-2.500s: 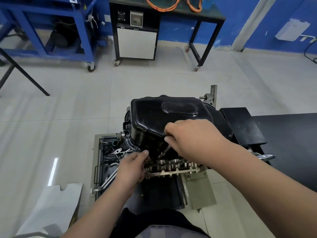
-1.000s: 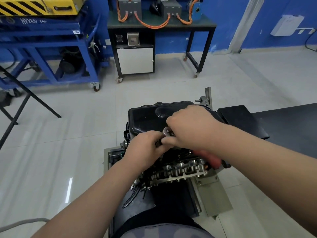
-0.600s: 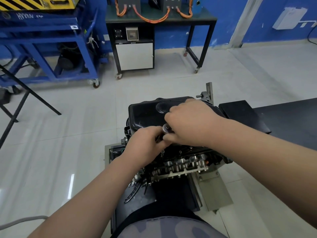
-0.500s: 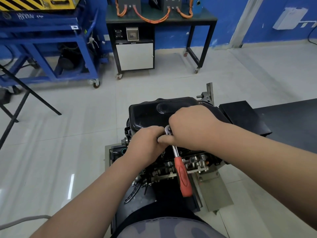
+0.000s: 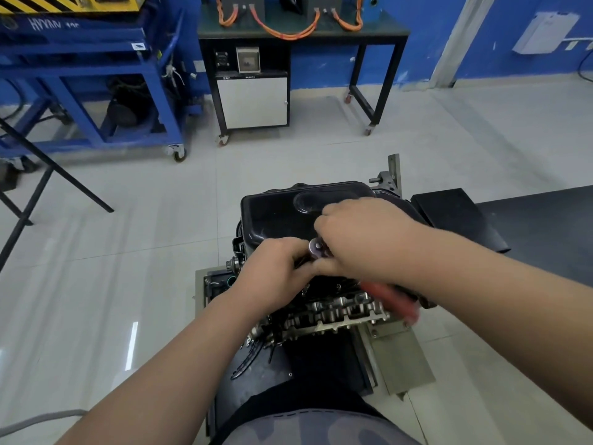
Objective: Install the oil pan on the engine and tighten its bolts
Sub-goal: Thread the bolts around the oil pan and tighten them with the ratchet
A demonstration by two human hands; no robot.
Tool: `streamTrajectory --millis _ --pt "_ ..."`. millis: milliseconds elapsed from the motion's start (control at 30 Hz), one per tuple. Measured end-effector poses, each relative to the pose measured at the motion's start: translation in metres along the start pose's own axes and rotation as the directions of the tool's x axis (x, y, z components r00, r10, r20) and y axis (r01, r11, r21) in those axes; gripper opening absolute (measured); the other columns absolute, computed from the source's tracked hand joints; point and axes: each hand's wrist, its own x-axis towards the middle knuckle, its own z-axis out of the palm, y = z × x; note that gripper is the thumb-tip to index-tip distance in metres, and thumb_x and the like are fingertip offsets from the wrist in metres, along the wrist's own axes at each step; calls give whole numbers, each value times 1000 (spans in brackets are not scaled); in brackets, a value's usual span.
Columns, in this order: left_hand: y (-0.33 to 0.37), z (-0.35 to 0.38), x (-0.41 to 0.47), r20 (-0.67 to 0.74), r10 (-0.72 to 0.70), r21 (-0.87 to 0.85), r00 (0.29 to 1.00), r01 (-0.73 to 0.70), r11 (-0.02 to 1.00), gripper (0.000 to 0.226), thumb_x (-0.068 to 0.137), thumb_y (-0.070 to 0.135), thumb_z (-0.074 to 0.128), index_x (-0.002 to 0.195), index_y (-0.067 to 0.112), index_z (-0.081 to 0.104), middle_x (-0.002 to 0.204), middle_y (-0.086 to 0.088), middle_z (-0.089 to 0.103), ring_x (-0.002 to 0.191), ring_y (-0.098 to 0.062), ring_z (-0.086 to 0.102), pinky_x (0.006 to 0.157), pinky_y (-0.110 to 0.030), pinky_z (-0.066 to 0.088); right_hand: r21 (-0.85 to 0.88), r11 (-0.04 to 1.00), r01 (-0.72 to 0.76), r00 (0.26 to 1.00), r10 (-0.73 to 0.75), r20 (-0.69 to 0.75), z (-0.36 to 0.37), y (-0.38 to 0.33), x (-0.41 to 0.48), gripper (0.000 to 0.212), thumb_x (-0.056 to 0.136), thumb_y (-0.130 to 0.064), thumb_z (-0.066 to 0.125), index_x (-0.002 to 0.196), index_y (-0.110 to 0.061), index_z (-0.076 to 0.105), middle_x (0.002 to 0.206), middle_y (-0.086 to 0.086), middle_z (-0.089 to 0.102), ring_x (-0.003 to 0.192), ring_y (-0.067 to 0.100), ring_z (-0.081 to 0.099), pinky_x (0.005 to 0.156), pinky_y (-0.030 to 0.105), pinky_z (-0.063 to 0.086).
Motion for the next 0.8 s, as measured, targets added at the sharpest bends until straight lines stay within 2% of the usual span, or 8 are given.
streamTrajectory --millis 133,233,333,433,533,600,700,800 --pt "-1 2 -2 39 53 -37 998 -51 998 35 87 35 60 58 47 45 54 19 48 48 -1 40 46 -11 28 -52 987 149 989 -149 14 -5 10 -1 29 86 -41 54 110 -25 52 109 -2 47 102 20 46 83 35 39" --pt "0 4 -2 -41 -45 24 998 46 999 27 78 49 54 56 40 41 53 16 49 54 1 45 45 -13 28 -110 991 76 992 -86 -89 2 3 0 31 86 -55 49 88 -25 53 100 0 54 92 22 53 75 35 35" --pt "-2 6 -1 -105 -133 5 986 134 991 24 72 40 59 55 43 43 54 21 51 58 4 48 49 -11 33 11 995 -96 995 96 1 5 0 1 48 83 -67 40 61 -25 41 82 -2 55 73 21 52 60 32 34" --pt "-2 9 -5 -86 -104 67 991 110 992 34 77 50 56 53 33 37 50 11 47 53 -4 46 44 -18 29 -12 1000 17 1000 -17 -19 4 4 3 36 85 -58 47 84 -23 54 95 1 57 84 24 56 67 35 40" --pt "-1 11 -8 -98 -110 158 989 125 979 41 75 61 50 56 29 36 51 9 45 51 -6 44 44 -23 26 -54 991 119 992 -122 -42 0 13 2 37 84 -52 52 103 -21 53 103 -1 55 92 22 57 69 33 36" --pt "0 10 -5 -81 -123 201 989 137 970 37 72 61 41 60 26 40 54 9 45 53 -8 43 45 -24 25 -16 998 55 996 -56 -65 1 7 0 38 82 -60 47 87 -22 51 87 -4 55 79 22 57 59 31 34" --pt "4 7 1 -22 -150 358 988 148 922 21 71 39 31 57 23 34 55 7 39 51 -12 38 44 -23 20 34 992 -119 992 120 -25 5 -7 -1 52 79 -71 39 62 -22 45 64 -6 46 58 17 48 46 28 27" --pt "3 3 2 8 -67 370 998 60 927 30 81 37 37 55 25 27 54 9 34 50 -15 37 44 -24 19 59 994 -88 996 90 -30 4 -4 -1 42 81 -62 46 67 -22 46 73 -4 51 61 17 49 48 29 30"
